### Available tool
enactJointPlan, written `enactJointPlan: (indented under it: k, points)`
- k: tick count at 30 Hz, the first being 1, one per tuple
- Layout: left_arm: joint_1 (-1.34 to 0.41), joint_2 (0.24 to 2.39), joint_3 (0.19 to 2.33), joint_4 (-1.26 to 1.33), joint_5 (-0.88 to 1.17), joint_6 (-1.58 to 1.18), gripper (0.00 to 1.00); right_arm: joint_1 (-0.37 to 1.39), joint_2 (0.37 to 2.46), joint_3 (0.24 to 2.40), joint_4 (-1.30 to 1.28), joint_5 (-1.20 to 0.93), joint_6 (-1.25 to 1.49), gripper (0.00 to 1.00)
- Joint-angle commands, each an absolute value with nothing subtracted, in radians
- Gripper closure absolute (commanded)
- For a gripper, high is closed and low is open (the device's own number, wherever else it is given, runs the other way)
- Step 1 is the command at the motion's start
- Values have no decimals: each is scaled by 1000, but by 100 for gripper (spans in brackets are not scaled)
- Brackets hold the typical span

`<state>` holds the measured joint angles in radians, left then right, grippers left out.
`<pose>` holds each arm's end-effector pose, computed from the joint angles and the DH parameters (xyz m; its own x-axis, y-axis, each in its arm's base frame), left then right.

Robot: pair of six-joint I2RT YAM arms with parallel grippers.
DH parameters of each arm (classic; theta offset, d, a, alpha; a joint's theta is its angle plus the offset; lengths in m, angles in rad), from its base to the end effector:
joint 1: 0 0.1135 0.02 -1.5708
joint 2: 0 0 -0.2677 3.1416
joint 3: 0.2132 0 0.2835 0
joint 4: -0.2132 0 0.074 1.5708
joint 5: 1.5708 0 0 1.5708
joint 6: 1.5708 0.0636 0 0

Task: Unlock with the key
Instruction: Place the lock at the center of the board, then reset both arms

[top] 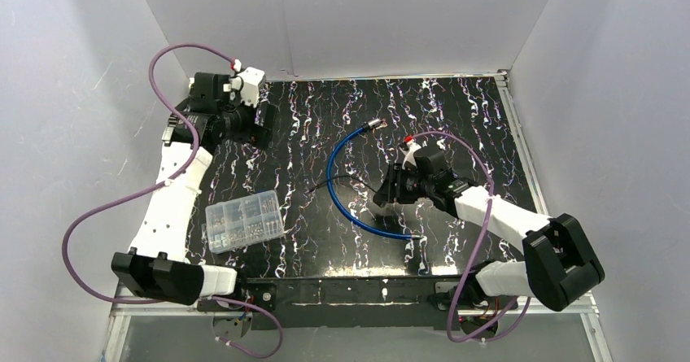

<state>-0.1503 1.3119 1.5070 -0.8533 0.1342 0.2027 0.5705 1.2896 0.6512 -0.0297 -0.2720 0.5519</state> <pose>0.3152 -0.0563 0.4010 -0.5415 0.2838 -0.7914 0.3696 0.9258 0.0791 0.2518 0.1819 0.1699 -0.8098 0.0805 -0.5812 -0.3207 0.7688 0.5533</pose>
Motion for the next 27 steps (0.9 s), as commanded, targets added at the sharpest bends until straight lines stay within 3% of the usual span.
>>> enactJointPlan:
  k: [1,8,17,23,27]
  points:
    - [-50,1240,1364,-834,205,249,2,569,1322,655,-68,-219,530,28]
    - [-31,1146,1190,-719,204,241,2,569,1318,662,-123,-172,508,25]
    - [-29,1210,1114,-582,80,125,2,510,1203,908,-349,-10,423,18]
    - [-28,1133,985,-285,42,74,2,445,1096,921,-339,565,507,16]
    - [-28,1138,912,-205,60,59,2,438,1082,821,-155,745,266,15]
